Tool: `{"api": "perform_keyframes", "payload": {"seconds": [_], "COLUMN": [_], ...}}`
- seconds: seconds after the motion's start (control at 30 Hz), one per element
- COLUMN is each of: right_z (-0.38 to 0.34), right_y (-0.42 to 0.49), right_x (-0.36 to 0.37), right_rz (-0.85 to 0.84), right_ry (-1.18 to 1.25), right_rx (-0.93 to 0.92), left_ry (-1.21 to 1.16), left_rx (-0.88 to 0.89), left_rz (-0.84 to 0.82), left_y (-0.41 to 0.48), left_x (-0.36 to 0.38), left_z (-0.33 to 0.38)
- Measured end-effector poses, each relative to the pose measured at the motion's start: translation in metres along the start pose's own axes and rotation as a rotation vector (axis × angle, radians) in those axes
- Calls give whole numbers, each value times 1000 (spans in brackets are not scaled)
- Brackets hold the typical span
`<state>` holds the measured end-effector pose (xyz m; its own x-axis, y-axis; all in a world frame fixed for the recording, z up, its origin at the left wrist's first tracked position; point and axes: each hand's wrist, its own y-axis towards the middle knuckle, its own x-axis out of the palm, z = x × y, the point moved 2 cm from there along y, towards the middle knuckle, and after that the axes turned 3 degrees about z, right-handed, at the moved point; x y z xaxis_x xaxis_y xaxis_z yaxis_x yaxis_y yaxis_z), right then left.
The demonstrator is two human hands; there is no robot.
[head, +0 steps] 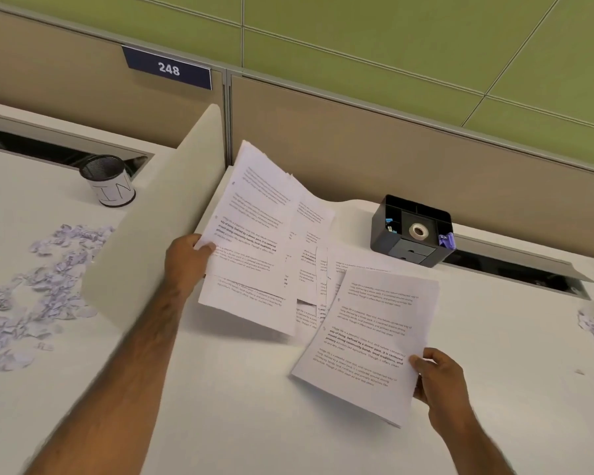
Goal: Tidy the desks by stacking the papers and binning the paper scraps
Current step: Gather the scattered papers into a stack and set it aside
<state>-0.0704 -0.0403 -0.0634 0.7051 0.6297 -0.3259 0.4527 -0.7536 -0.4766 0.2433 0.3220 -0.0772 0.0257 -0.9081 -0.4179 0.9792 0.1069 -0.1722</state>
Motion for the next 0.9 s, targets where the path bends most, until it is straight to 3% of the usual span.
{"api": "perform_keyframes", "payload": {"seconds": [0.37, 0.5, 0.73, 0.9], "right_z": [7, 6, 4, 5], "right_y": [0, 0, -1, -1], "right_x": [-4, -6, -10, -13], "right_rz": [-10, -8, -9, -3], "right_ry": [19, 15, 26, 25], "right_rx": [-18, -27, -34, -28], "left_ry": [326, 326, 170, 231], "left_rx": [241, 323, 208, 234], "left_rz": [125, 203, 227, 261], "left_y": [-70, -91, -107, -114], "left_x": [-40, -60, -93, -119], "left_z": [7, 28, 57, 69]}}
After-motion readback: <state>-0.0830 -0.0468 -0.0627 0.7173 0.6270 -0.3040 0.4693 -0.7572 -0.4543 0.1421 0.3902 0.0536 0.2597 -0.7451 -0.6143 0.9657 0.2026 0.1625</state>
